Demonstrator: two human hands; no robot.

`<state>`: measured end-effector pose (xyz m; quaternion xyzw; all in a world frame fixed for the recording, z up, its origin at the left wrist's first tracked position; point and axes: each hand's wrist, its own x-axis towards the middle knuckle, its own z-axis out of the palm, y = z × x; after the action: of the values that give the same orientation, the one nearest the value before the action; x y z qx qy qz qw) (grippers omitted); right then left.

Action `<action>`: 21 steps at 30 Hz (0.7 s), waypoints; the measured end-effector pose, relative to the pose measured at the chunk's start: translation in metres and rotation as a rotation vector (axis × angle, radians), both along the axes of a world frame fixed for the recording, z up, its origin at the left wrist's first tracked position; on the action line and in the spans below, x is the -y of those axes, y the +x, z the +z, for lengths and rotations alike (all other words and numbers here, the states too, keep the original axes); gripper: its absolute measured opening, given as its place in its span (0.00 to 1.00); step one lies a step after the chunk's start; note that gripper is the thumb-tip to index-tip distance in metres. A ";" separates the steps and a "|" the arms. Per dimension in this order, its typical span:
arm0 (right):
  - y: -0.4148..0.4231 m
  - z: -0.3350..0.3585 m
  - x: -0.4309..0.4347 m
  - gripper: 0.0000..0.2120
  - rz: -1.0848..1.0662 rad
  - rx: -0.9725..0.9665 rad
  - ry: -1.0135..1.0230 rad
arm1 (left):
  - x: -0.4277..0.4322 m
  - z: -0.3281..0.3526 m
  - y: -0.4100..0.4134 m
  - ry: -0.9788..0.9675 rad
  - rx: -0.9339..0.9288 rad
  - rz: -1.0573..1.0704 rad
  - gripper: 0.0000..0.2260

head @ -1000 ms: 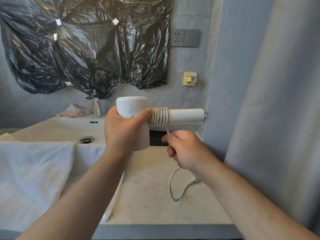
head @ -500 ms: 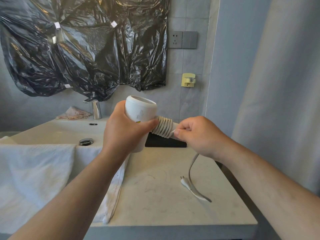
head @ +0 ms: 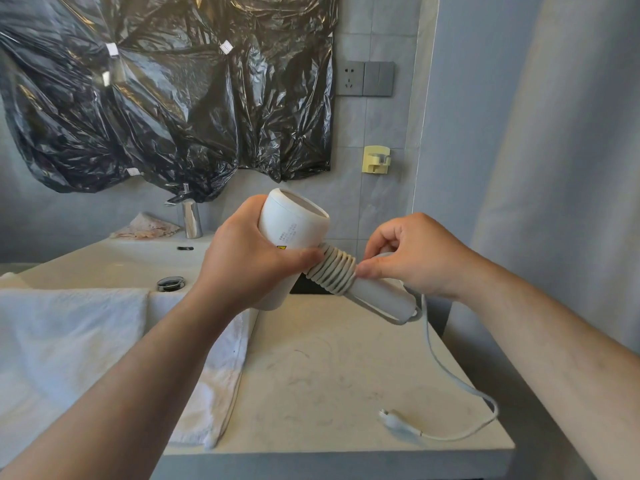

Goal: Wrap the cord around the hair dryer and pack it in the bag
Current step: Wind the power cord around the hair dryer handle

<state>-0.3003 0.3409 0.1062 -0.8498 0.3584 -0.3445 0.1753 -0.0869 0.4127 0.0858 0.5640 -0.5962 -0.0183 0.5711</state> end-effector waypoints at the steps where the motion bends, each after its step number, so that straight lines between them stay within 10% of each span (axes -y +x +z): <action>1: -0.001 0.000 0.002 0.11 0.030 0.014 0.037 | 0.000 0.001 0.001 0.011 -0.011 -0.030 0.29; 12: -0.001 -0.006 0.015 0.16 0.718 0.456 0.774 | 0.002 -0.003 0.001 0.107 -0.420 -0.403 0.27; 21: 0.014 -0.032 0.015 0.14 0.866 0.891 1.084 | 0.006 -0.011 -0.007 0.147 -0.584 -0.466 0.20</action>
<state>-0.2866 0.3262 0.0740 -0.4940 0.0124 -0.3304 0.8041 -0.0940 0.4063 0.0743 0.4237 -0.5176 -0.3503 0.6556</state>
